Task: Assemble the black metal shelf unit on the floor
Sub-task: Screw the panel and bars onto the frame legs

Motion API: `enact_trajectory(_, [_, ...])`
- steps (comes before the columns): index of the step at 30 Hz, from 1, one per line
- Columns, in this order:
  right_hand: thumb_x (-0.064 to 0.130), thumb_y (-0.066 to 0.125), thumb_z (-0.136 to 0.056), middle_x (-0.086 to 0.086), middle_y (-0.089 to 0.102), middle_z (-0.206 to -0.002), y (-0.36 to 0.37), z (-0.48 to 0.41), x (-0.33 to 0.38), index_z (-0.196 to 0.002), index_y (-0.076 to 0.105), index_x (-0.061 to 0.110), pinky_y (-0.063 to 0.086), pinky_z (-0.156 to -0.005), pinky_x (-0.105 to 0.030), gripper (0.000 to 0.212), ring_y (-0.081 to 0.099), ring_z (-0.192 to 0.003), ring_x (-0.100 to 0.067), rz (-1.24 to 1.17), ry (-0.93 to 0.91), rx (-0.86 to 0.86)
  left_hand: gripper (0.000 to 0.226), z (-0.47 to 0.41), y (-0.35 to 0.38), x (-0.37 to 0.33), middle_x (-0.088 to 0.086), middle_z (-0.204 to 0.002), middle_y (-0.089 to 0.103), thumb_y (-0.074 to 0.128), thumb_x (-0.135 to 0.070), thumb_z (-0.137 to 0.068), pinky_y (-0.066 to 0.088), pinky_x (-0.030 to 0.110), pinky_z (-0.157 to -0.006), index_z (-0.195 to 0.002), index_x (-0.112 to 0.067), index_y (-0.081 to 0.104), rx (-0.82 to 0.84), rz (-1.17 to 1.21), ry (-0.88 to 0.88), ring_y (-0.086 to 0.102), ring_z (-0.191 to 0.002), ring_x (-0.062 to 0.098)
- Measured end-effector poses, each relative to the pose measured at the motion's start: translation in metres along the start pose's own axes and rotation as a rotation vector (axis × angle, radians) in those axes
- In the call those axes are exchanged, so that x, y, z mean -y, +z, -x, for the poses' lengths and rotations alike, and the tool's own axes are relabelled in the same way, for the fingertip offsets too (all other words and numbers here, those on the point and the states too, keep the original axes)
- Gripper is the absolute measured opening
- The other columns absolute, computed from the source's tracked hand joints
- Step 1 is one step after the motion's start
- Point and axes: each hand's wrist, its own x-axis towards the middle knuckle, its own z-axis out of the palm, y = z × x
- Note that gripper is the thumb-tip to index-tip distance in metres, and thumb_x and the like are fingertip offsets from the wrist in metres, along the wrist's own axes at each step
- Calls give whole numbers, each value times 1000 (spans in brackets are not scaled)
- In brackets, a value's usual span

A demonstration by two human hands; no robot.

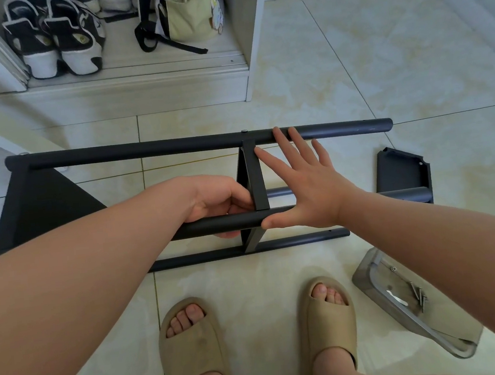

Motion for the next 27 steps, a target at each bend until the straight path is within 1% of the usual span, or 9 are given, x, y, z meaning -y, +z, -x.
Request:
enact_trajectory(4, [102,27,-61,1,-31,-165,0,0,0,-157,-16,43,-9,-123,-57,121,-32,-150,-23,7,-4,4,14,-3,3,-1,2,-73,70,61,-22,-95,52,30,-75,-91,-14,73,-53,-36,-24,63,-60,13])
enact_trajectory(7, [103,26,-61,1,-32,-164,0,0,0,-157,-17,43,-9,-123,-57,121,-33,-150,-24,8,-3,8,14,-4,3,0,2,-76,70,60,-18,-96,52,29,-73,-93,-13,73,-36,-24,-23,62,-62,13])
enact_trajectory(11, [102,26,-61,2,-32,-164,-1,0,0,-157,-17,43,-10,-123,-57,121,-33,-150,-23,7,-2,10,18,-2,-2,1,5,-89,72,57,-14,-94,50,32,-83,-93,-13,75,40,53,2,64,-72,15])
enact_trajectory(14, [102,27,-61,1,-32,-164,0,0,0,-158,-16,43,-10,-123,-56,121,-33,-150,-23,4,-3,6,25,-2,-2,2,1,-84,73,57,-19,-95,53,34,-83,-83,-18,79,31,26,-8,67,-72,13])
enact_trajectory(18, [102,27,-62,1,-32,-164,-1,0,0,-158,-15,42,-9,-123,-57,121,-33,-150,-23,4,-4,6,14,-4,2,0,2,-82,73,61,-20,-95,56,35,-82,-97,-16,74,-56,-34,-27,65,-78,14])
enact_trajectory(21, [102,27,-62,1,-32,-164,-1,0,0,-158,-16,42,-9,-123,-57,121,-33,-150,-23,8,-4,9,17,-3,2,0,4,-83,73,59,-15,-96,53,33,-85,-91,-12,75,-13,-1,-15,65,-75,15])
enact_trajectory(23, [102,28,-61,1,-32,-164,-1,0,0,-158,-15,43,-10,-123,-56,121,-33,-150,-23,4,-2,9,20,-1,1,1,5,-88,73,57,-13,-95,50,34,-89,-89,-12,76,20,36,7,66,-77,15])
enact_trajectory(25, [101,28,-61,1,-31,-165,-1,0,0,-158,-15,43,-10,-123,-56,121,-32,-150,-23,3,0,8,20,0,0,1,5,-91,73,55,-13,-95,49,36,-94,-94,-13,75,32,46,27,67,-80,15])
enact_trajectory(27, [102,27,-61,1,-31,-165,-1,0,0,-158,-15,42,-10,-123,-56,121,-32,-150,-23,7,0,10,19,0,1,1,3,-86,73,55,-16,-96,52,37,-93,-98,-14,73,12,33,26,69,-77,15])
